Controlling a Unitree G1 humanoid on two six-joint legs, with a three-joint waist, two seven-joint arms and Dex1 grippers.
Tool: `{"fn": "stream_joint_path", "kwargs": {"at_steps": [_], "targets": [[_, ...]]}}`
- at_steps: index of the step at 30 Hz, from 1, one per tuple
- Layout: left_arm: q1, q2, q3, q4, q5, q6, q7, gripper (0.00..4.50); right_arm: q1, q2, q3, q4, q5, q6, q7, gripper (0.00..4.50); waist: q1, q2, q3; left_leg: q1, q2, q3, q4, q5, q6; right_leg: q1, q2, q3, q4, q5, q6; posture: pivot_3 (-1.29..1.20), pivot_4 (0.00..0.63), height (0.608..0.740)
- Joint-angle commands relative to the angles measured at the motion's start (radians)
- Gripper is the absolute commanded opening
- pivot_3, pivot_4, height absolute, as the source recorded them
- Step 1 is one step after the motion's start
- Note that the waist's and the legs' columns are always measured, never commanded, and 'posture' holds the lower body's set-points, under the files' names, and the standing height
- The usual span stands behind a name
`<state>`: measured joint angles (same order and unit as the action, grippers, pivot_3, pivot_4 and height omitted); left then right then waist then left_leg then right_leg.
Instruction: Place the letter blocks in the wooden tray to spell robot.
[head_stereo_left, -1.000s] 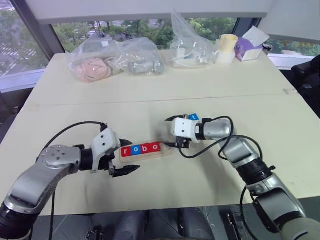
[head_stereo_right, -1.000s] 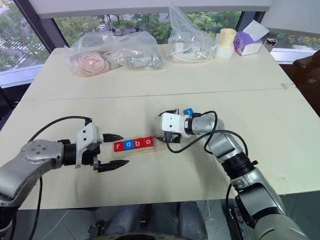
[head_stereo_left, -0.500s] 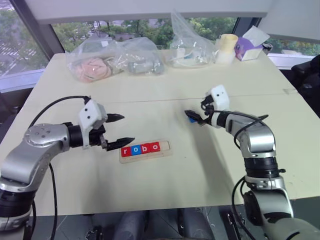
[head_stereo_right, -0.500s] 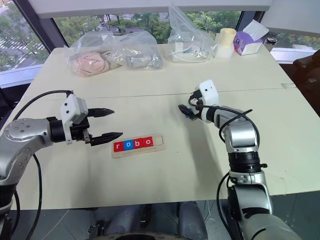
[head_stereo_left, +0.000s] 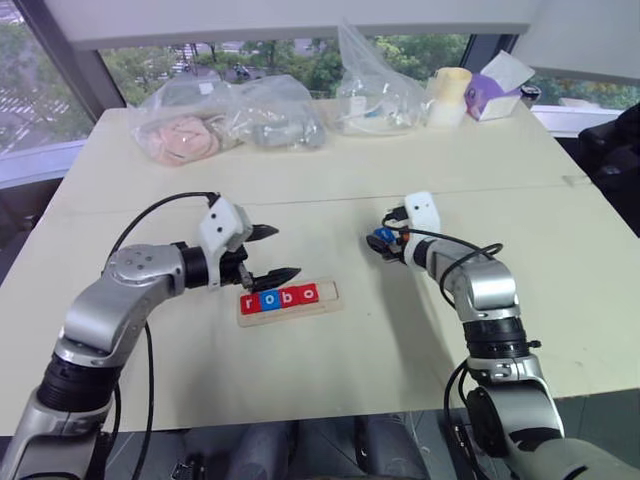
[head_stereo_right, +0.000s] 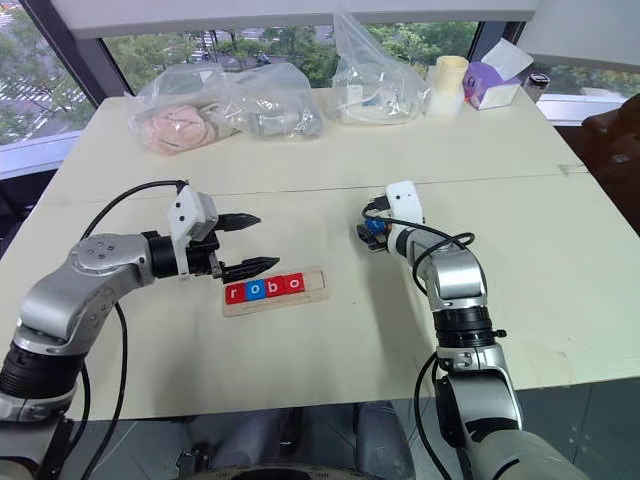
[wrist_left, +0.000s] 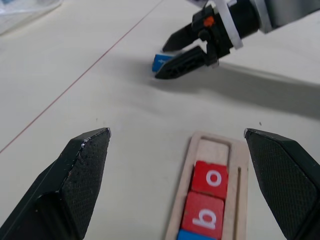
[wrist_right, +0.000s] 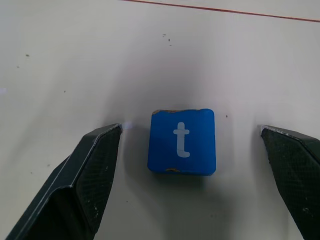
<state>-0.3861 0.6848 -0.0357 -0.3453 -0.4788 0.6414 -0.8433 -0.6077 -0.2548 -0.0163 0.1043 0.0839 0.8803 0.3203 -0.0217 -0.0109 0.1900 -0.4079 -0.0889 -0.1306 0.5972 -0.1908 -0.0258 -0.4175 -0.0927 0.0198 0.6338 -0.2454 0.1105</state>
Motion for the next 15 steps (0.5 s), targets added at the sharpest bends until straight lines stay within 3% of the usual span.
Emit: {"fn": "stream_joint_path", "kwargs": {"at_steps": [1, 3, 6, 10, 15], "targets": [[-0.001, -0.007, 0.010, -0.015, 0.003, -0.019, 0.006, 4.50, 0.012, 0.014, 0.018, -0.020, -0.005, -0.020, -0.019, 3.67, 0.001, 0.000, 0.000, 0.000, 0.000, 0.000, 0.000, 0.000, 0.000, 0.000, 0.000, 0.000, 0.000, 0.000, 0.000, 0.00, 0.150, 0.740], [0.003, -0.011, 0.008, -0.017, 0.005, -0.020, 0.007, 4.50, 0.014, 0.009, 0.024, -0.029, -0.011, -0.035, -0.030, 2.56, 0.001, 0.000, 0.000, 0.000, 0.000, 0.000, 0.000, 0.000, 0.000, 0.000, 0.000, 0.000, 0.000, 0.000, 0.000, 0.00, 0.150, 0.740], [0.012, -0.019, 0.000, -0.020, 0.014, -0.025, 0.003, 4.50, 0.016, 0.007, 0.029, -0.049, -0.032, -0.046, -0.071, 1.26, 0.001, 0.000, 0.000, 0.000, 0.000, 0.000, 0.000, 0.000, 0.000, 0.000, 0.000, 0.000, 0.000, 0.000, 0.000, 0.00, 0.150, 0.740], [0.020, -0.014, -0.031, -0.034, 0.031, -0.028, -0.014, 4.50, 0.026, 0.007, 0.017, -0.094, -0.031, -0.018, -0.099, 1.20, 0.003, 0.000, 0.000, 0.000, 0.000, 0.000, 0.000, 0.000, 0.000, 0.000, 0.000, 0.000, 0.000, 0.000, 0.000, 0.00, 0.150, 0.740], [0.038, -0.008, -0.072, -0.076, 0.025, -0.029, -0.058, 4.50, 0.158, 0.092, -0.075, -0.439, -0.001, 0.234, -0.206, 1.20, 0.009, 0.000, 0.000, -0.001, 0.000, -0.001, 0.000, 0.000, 0.000, -0.001, 0.000, 0.000, 0.000, 0.000, 0.000, 0.00, 0.150, 0.740]]}}
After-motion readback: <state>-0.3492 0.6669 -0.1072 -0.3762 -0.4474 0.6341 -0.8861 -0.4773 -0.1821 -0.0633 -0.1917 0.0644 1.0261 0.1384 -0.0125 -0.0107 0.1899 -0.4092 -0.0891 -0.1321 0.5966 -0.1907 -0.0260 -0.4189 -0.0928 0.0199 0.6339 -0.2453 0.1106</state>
